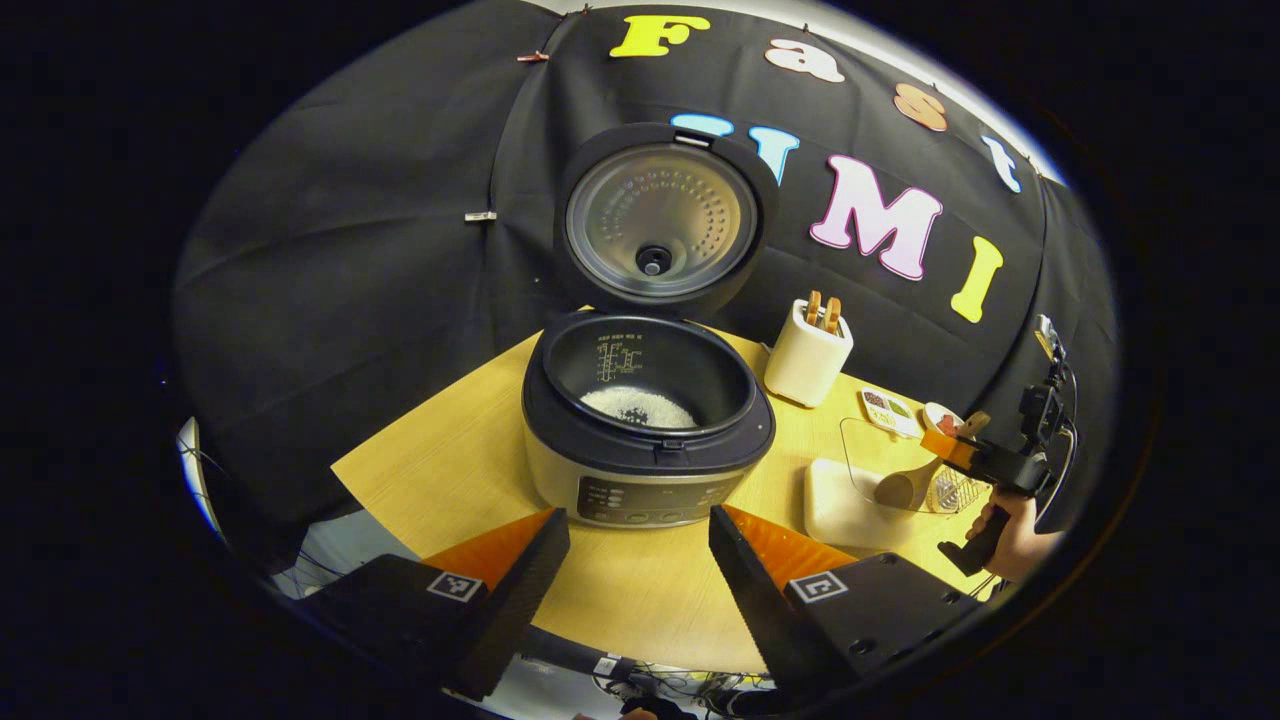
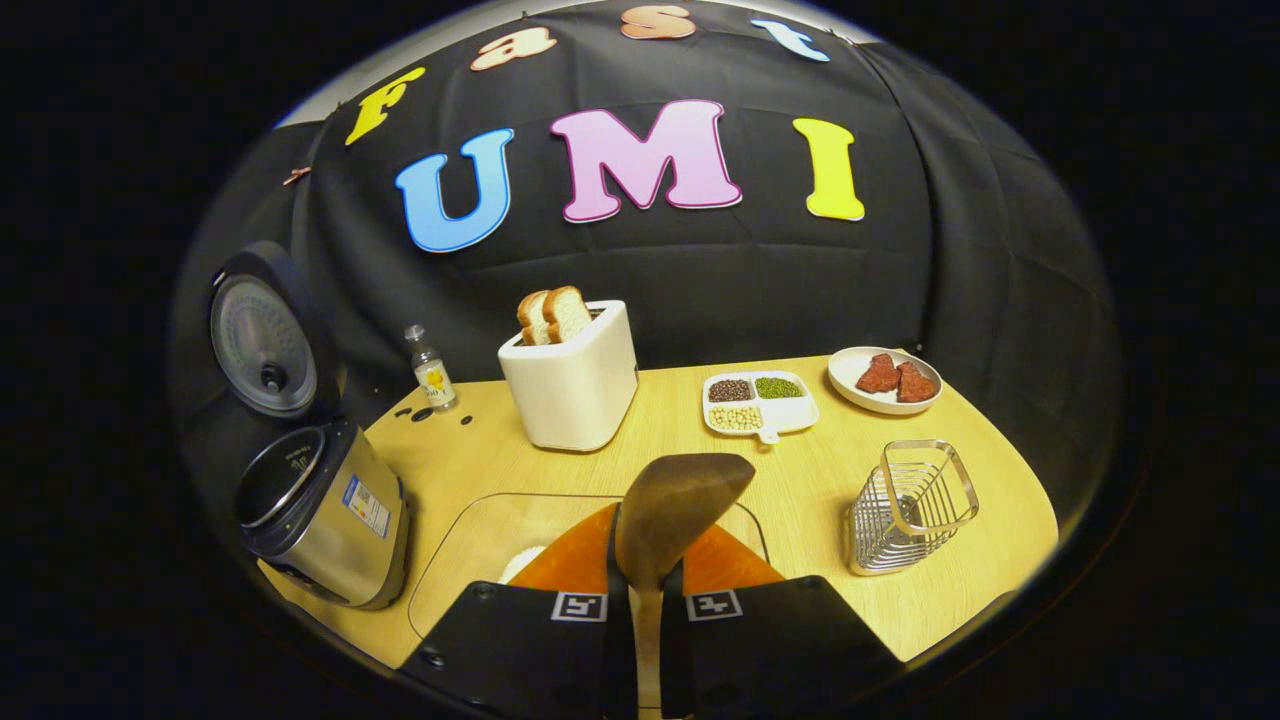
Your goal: Close the left gripper, press the button to open the rice cooker; take a wooden spoon from the chopstick holder with the right hand, scoop a spoonful of rice and pour it into the rice cooker, then put the wooden spoon back into the chopstick holder.
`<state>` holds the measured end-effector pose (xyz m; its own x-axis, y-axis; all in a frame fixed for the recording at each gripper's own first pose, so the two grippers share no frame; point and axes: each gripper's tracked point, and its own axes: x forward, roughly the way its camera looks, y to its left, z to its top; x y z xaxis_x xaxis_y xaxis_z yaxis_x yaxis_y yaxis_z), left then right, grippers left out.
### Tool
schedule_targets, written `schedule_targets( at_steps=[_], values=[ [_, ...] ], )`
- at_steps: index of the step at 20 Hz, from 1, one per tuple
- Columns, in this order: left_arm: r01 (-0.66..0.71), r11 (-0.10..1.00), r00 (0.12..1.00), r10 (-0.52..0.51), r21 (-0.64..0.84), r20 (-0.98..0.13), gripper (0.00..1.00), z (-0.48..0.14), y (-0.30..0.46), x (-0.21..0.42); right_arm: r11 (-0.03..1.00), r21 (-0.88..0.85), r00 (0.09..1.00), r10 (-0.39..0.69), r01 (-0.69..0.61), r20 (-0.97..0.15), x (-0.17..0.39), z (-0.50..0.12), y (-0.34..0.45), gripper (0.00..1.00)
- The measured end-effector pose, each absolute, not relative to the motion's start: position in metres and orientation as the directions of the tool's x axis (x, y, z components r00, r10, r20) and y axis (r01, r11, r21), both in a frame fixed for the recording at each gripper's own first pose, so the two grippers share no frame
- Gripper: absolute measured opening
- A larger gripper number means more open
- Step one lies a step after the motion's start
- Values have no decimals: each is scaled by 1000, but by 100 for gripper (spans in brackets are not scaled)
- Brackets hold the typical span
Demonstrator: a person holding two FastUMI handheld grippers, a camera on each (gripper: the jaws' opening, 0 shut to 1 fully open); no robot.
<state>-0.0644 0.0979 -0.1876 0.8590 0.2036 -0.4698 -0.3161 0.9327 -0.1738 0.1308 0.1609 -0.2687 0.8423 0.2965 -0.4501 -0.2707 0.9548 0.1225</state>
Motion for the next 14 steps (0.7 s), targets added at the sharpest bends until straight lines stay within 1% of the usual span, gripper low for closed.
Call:
schedule_targets(
  at_steps=[5, 7, 8, 9, 14],
  values=[
    [-313, 927, 859, 185, -205, -477, 95, -185, 96, -64, 958, 209, 811, 278, -196, -514, 124, -278, 174, 14],
    [-304, 924, 873, 173, -232, -456, 95, -173, 96, -57, 954, 243, 801, 281, -174, -529, 126, -278, 178, 13],
    [-296, 925, 880, 166, -240, -445, 92, -171, 94, -56, 952, 259, 794, 282, -163, -539, 124, -280, 181, 14],
    [-289, 927, 883, 161, -241, -441, 95, -170, 93, -54, 949, 274, 788, 284, -152, -547, 124, -280, 184, 14],
    [-266, 937, 882, 143, -225, -450, 95, -172, 95, -51, 914, 398, 740, 324, -83, -589, 118, -280, 206, 14]
  ],
)
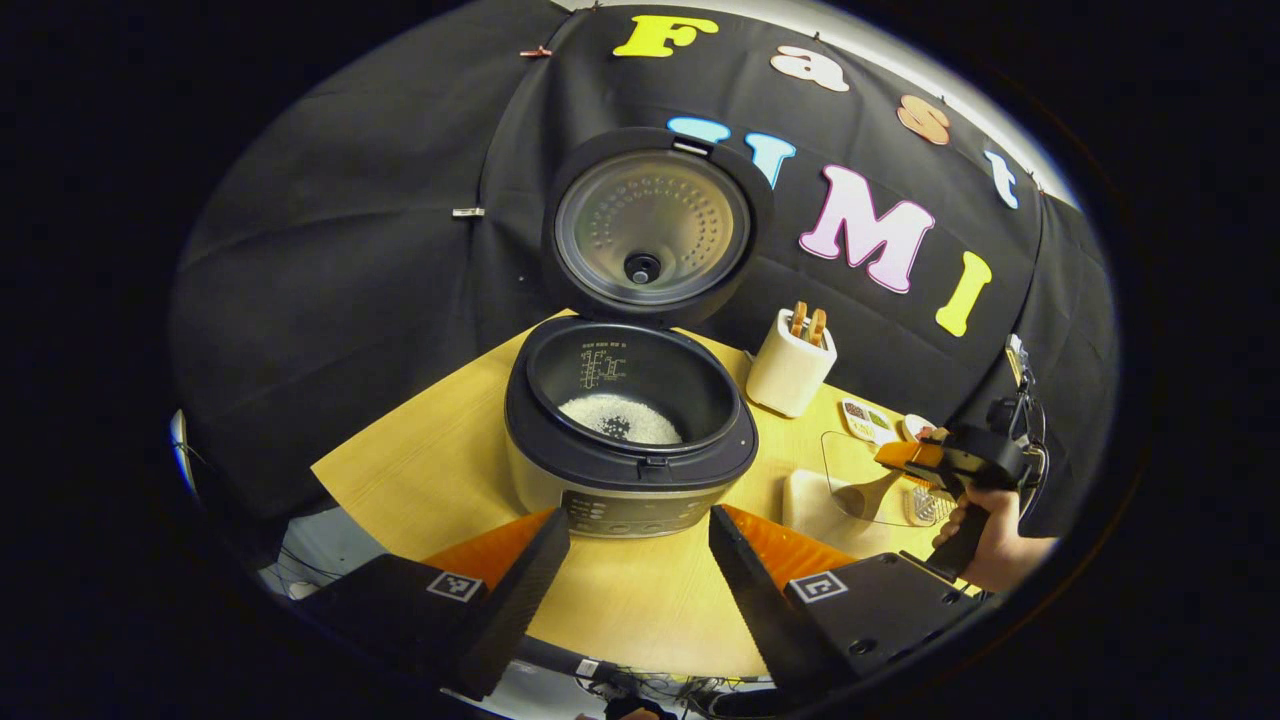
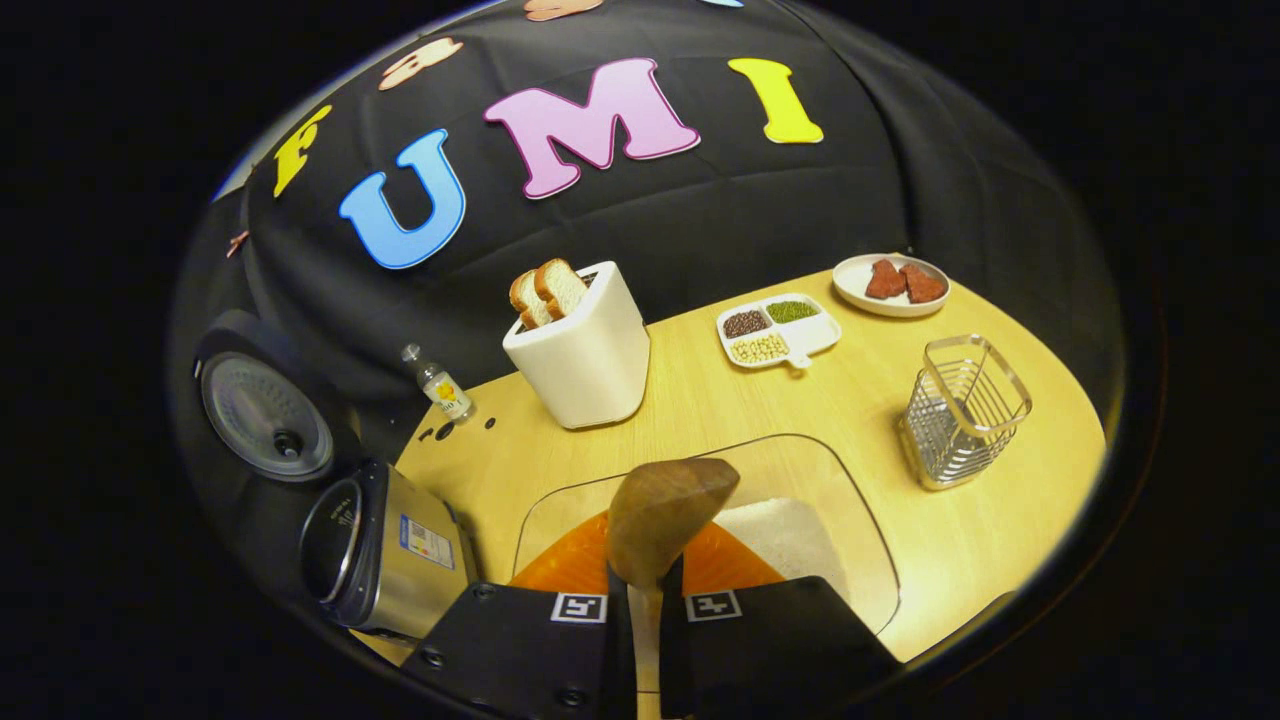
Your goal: Close the left gripper, press the button to open the rice cooker; take a wooden spoon from the chopstick holder with the right hand, scoop a spoonful of rice and pour it into the rice cooker, then put the wooden spoon back into the chopstick holder.
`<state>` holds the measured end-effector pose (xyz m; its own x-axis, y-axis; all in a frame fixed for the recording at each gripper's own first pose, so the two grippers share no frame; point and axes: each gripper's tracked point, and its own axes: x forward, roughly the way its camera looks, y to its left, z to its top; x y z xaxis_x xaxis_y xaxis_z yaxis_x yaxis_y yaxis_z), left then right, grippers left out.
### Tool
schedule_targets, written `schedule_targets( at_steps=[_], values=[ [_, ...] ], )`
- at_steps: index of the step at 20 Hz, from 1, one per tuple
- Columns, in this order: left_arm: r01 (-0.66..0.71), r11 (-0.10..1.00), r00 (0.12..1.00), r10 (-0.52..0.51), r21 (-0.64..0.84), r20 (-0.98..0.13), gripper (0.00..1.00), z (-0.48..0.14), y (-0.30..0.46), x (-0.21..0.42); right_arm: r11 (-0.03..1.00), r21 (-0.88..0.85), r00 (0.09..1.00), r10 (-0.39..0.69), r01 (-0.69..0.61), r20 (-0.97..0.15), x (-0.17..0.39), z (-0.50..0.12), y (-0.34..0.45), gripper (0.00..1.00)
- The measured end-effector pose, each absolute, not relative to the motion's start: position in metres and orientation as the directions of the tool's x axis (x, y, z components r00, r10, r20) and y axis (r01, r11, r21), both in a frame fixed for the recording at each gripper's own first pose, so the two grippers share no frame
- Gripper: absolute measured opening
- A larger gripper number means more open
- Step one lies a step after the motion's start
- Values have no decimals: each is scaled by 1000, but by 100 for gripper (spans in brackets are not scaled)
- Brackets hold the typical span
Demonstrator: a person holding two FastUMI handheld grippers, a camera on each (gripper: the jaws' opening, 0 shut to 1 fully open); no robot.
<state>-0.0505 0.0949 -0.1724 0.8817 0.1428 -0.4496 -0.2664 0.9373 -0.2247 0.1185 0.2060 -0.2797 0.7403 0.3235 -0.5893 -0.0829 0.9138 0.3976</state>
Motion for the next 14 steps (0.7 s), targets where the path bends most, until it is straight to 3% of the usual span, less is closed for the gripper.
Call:
schedule_targets(
  at_steps=[8, 14],
  values=[
    [-254, 943, 884, 136, -216, -447, 95, -167, 94, -51, 840, 543, 693, 397, -8, -602, 114, -266, 225, 14],
    [-234, 954, 892, 133, -190, -431, 95, -156, 96, -48, 796, 595, 715, 353, 109, -603, 120, -262, 190, 13]
  ],
)
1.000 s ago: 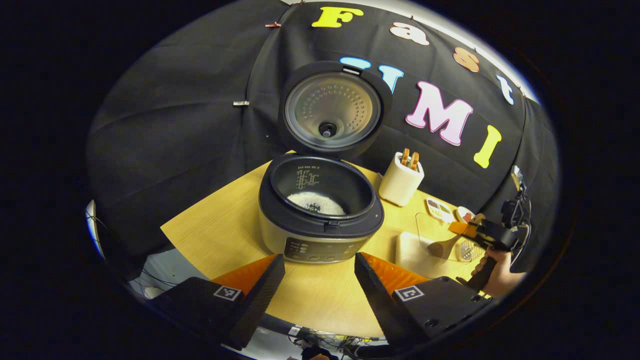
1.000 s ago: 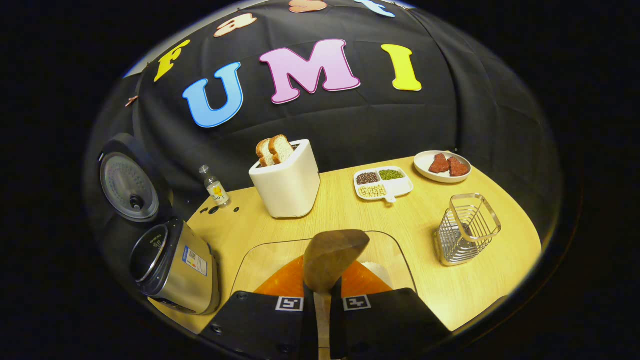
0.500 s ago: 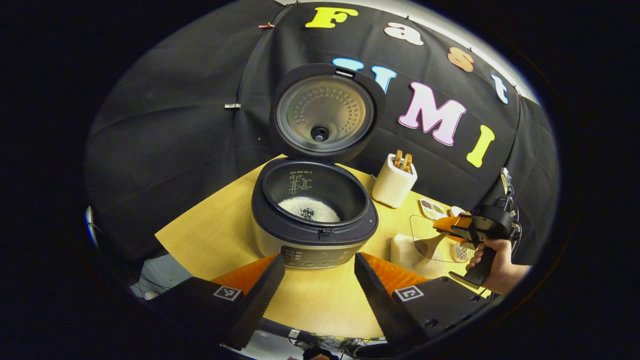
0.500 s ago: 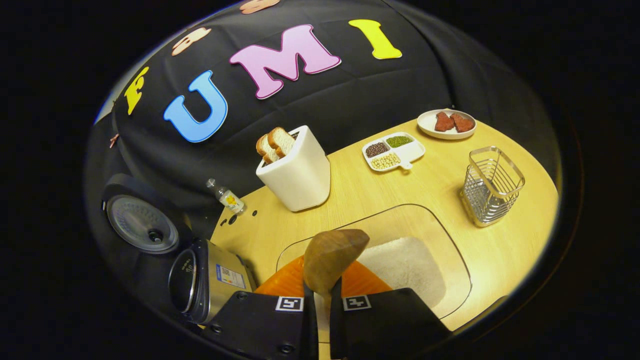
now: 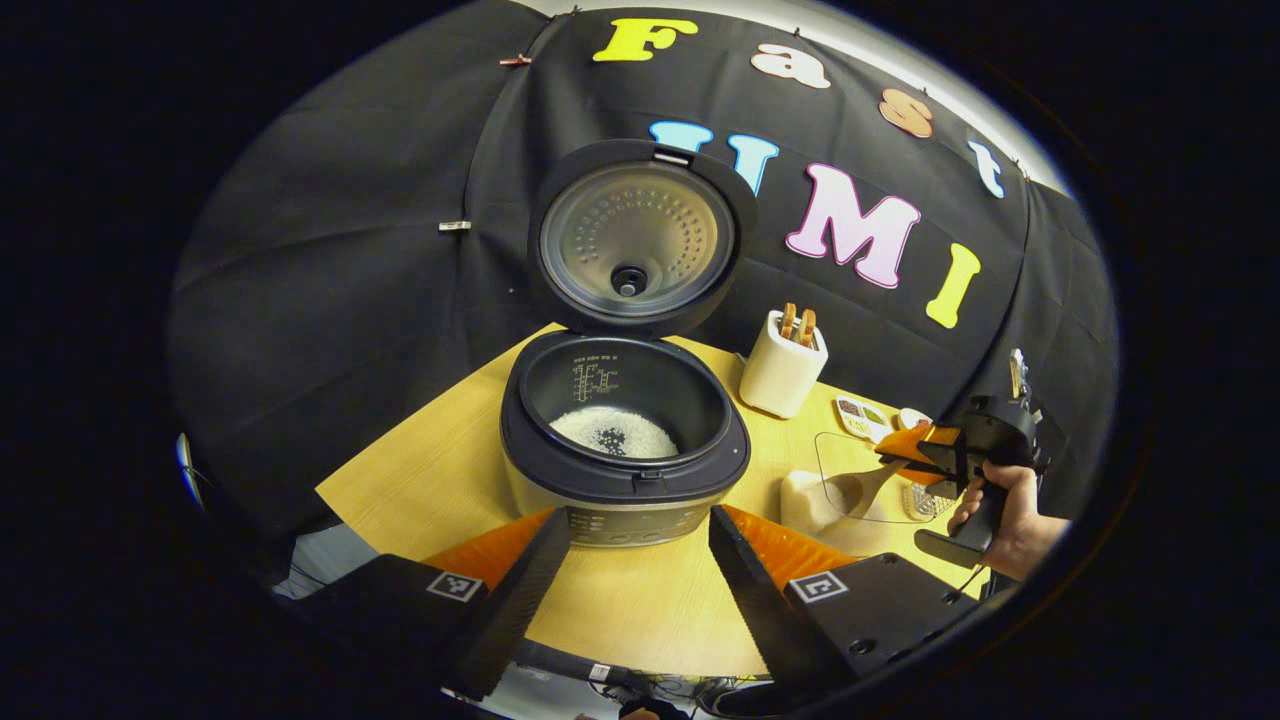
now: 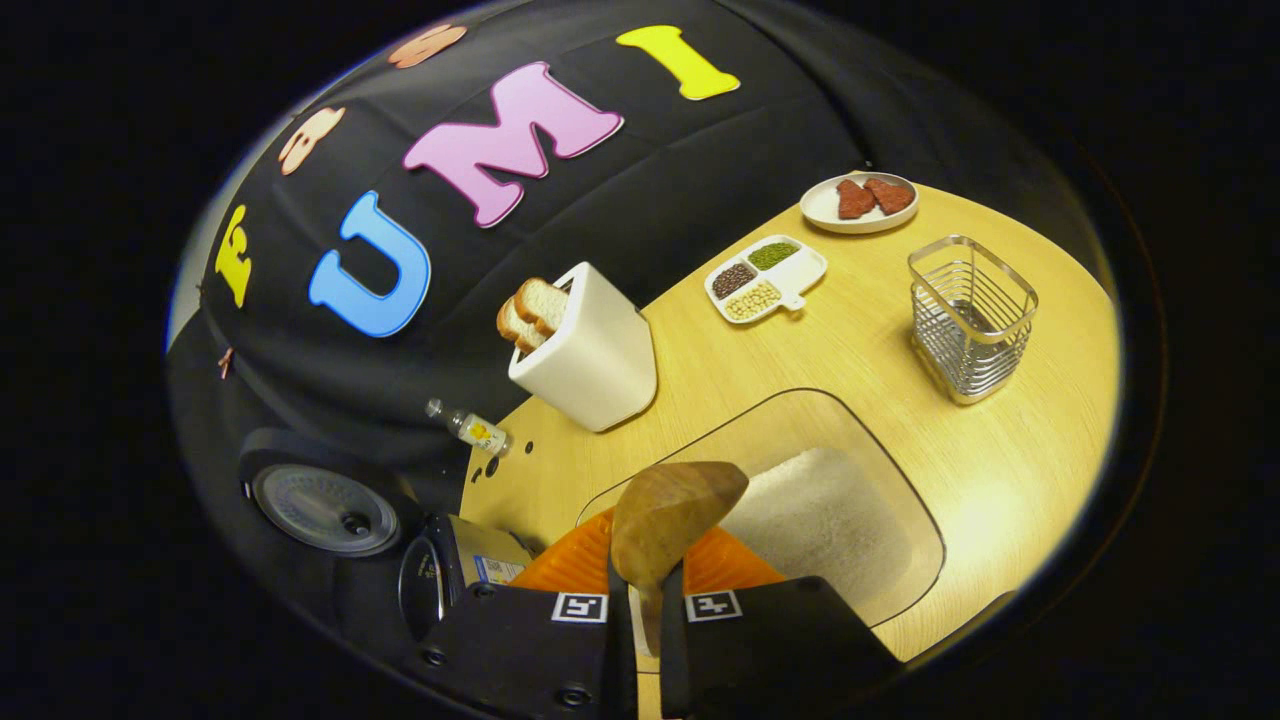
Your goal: Close the left gripper, press the button to open the rice cooker; take a wooden spoon from the chopstick holder with the right hand, scoop a spoonful of rice and pour it into the rice cooker, then put the wooden spoon back into the chopstick holder.
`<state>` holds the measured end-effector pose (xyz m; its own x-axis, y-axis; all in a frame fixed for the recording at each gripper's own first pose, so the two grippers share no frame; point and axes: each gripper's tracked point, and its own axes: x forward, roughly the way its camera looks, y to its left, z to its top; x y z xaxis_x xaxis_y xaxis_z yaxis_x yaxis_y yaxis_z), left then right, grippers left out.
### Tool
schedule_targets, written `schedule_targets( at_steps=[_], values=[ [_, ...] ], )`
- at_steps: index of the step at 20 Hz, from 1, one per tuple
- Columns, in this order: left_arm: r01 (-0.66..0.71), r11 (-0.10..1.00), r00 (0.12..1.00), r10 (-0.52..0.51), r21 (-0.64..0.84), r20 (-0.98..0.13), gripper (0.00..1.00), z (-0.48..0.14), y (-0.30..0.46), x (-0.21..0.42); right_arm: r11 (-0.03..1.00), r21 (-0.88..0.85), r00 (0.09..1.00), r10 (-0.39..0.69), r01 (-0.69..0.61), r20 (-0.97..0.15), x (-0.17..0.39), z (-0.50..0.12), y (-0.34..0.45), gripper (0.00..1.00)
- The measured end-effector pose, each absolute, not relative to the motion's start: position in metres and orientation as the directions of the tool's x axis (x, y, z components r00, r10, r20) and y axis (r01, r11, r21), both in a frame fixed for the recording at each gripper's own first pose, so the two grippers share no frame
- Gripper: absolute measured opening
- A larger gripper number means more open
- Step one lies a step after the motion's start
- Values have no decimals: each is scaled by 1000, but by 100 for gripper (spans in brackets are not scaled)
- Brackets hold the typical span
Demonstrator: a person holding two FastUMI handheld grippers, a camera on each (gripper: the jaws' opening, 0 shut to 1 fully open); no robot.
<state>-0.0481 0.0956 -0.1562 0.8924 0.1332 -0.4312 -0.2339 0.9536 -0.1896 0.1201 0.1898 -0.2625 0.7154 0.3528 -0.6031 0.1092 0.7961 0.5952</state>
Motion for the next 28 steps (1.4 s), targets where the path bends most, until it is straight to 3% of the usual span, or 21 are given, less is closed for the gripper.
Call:
schedule_targets(
  at_steps=[8, 9, 15, 21, 28],
  values=[
    [-220, 960, 902, 132, -173, -412, 95, -147, 95, -49, 793, 589, 764, 279, 159, -581, 135, -243, 145, 13],
    [-220, 959, 903, 132, -176, -410, 92, -145, 95, -49, 780, 602, 765, 281, 171, -580, 136, -239, 143, 13],
    [-220, 958, 910, 133, -185, -392, 95, -140, 94, -50, 679, 696, 765, 313, 235, -564, 143, -216, 144, 13],
    [-226, 954, 921, 143, -196, -363, 95, -129, 104, -53, 546, 800, 754, 409, 248, -513, 143, -177, 182, 13],
    [-259, 945, 925, 183, -199, -334, 95, -124, 135, -65, 462, 869, 698, 564, 175, -441, 128, -134, 274, 13]
  ],
)
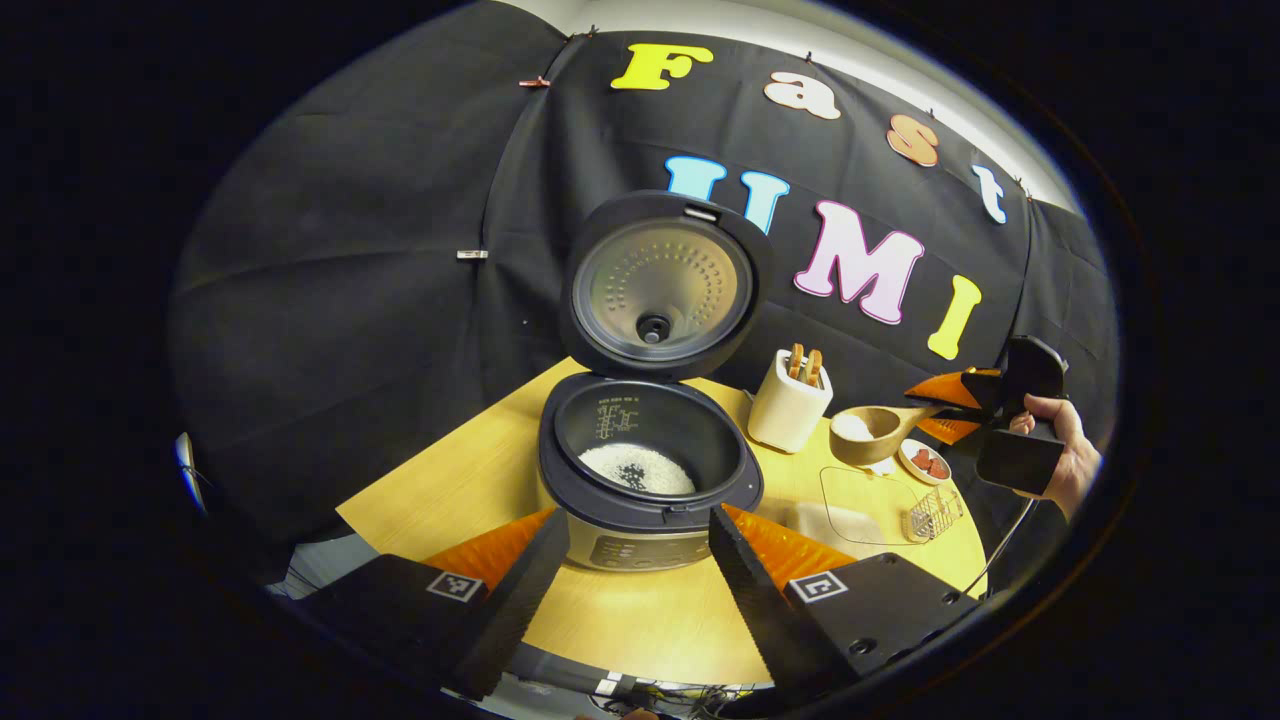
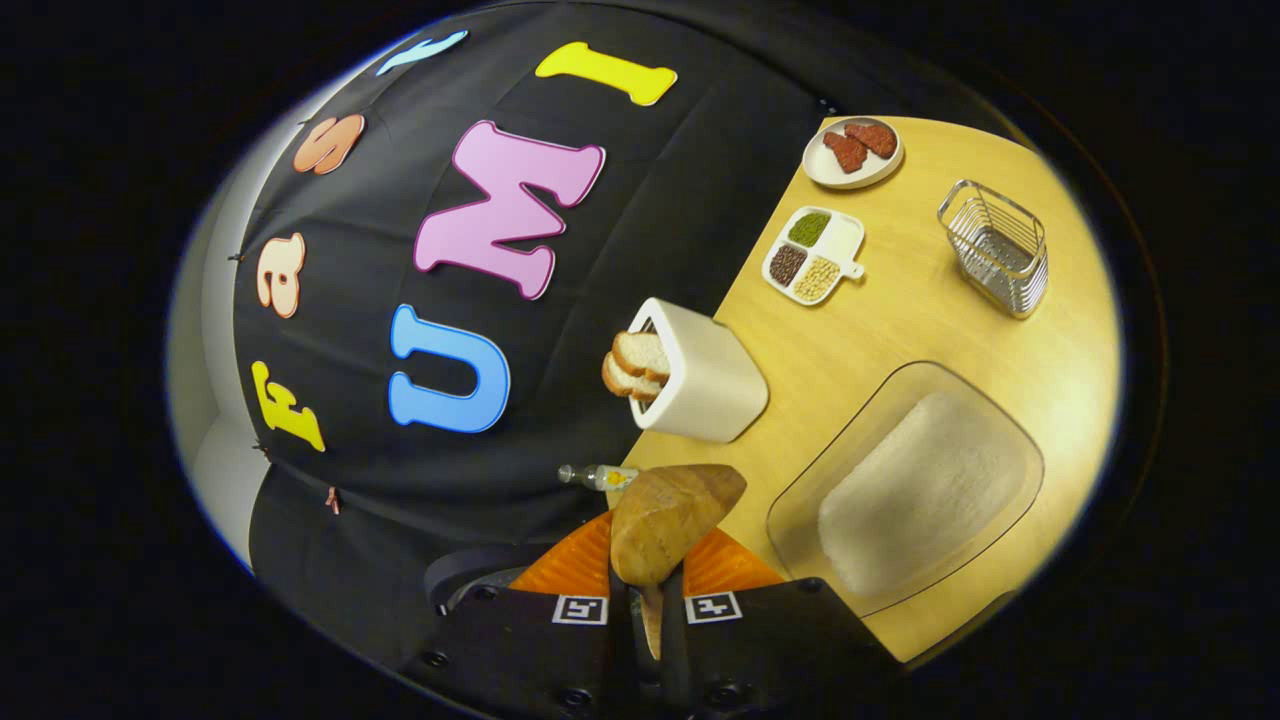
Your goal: Close the left gripper, press the button to open the rice cooker; take a wooden spoon from the chopstick holder with the right hand, scoop a spoonful of rice and pour it into the rice cooker, then put the wooden spoon back into the chopstick holder.
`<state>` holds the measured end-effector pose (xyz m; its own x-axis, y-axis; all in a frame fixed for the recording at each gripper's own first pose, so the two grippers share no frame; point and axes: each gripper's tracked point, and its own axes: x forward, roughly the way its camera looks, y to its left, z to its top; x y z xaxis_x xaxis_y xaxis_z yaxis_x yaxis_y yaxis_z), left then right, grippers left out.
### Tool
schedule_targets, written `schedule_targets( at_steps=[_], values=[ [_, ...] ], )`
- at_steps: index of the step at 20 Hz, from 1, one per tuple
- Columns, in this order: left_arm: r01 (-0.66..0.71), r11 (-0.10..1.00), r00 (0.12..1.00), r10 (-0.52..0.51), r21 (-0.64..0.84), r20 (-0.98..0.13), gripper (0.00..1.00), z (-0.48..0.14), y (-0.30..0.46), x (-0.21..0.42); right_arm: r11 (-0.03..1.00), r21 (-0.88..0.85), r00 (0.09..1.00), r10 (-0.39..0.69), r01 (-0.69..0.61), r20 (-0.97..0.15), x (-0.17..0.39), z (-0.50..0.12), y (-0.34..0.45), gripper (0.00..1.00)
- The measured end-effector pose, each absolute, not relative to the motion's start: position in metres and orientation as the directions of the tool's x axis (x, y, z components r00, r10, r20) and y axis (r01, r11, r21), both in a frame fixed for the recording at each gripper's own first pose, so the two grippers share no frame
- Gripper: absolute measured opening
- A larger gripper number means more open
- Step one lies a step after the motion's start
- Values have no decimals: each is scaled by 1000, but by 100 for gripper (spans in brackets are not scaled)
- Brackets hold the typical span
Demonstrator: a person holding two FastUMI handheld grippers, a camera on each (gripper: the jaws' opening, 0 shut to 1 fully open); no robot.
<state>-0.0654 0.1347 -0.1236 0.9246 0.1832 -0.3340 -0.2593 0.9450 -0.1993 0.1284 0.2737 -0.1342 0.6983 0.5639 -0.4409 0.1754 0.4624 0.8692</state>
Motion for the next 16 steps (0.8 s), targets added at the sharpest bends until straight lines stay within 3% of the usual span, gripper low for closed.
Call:
schedule_targets(
  at_steps=[7, 16],
  values=[
    [-316, 926, 914, 239, -206, -329, 95, -129, 173, -76, 516, 856, 594, 685, 12, -421, 96, -124, 381, 13],
    [-383, 893, 893, 292, -238, -342, 95, -136, 209, -86, 649, 639, 593, 724, -413, -352, 93, -106, 463, 13]
  ],
)
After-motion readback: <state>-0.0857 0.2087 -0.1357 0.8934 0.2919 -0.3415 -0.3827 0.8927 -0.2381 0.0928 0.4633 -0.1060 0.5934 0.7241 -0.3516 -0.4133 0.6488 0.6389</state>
